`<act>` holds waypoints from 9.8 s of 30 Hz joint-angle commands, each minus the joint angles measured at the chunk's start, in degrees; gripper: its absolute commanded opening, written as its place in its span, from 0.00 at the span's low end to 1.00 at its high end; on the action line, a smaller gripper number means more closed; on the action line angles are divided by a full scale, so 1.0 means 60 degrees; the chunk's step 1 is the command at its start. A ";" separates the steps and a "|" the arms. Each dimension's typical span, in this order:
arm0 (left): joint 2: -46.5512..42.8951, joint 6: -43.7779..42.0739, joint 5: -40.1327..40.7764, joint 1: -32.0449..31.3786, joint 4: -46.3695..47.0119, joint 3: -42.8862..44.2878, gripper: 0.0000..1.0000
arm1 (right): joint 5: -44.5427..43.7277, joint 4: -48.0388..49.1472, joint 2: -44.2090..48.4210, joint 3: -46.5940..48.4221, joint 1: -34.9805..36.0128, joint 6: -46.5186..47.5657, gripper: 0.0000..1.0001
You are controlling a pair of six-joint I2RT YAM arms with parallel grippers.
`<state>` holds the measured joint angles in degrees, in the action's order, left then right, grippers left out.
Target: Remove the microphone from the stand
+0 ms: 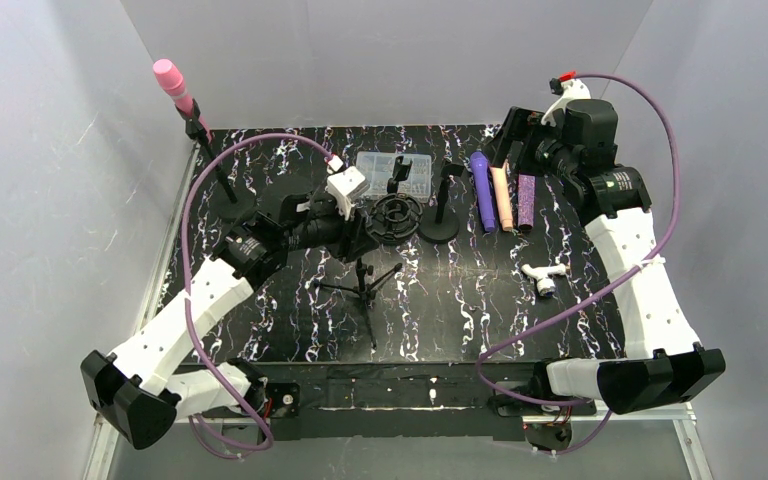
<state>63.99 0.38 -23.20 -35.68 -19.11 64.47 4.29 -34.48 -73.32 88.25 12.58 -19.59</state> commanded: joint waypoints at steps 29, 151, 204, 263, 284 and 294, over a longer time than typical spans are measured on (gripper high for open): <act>0.1549 0.0878 0.7228 -0.0031 0.1746 0.1758 0.00 | 0.0071 0.0342 0.0083 0.0095 0.0218 -0.0045 1.00; 0.5650 -0.0020 0.7445 0.7015 0.1645 0.6514 0.93 | 0.1275 0.1423 0.0430 -0.1905 0.0906 -0.0235 1.00; -0.1127 0.0978 0.4322 0.4451 -0.3312 0.4019 0.00 | 0.0983 0.1005 0.1029 -0.1551 0.1372 -0.0321 1.00; 0.1340 -0.2409 0.0791 -0.0953 0.0195 0.2343 0.28 | 0.0588 0.3138 0.2752 -0.3923 0.3028 -0.0634 1.00; 0.0494 -0.2087 0.0788 -0.0505 -0.0011 0.2312 0.98 | 0.1115 0.4176 0.2245 -0.3311 0.3680 0.0098 1.00; -0.0019 -0.1927 -0.0837 0.0258 -0.0311 0.2167 0.98 | 0.0625 0.4981 0.2147 -0.3324 0.4663 0.0805 1.00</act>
<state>66.37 -11.88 -22.74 -35.83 -19.22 76.71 10.07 -10.07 -60.62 65.60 37.78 -18.13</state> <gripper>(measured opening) 0.983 0.997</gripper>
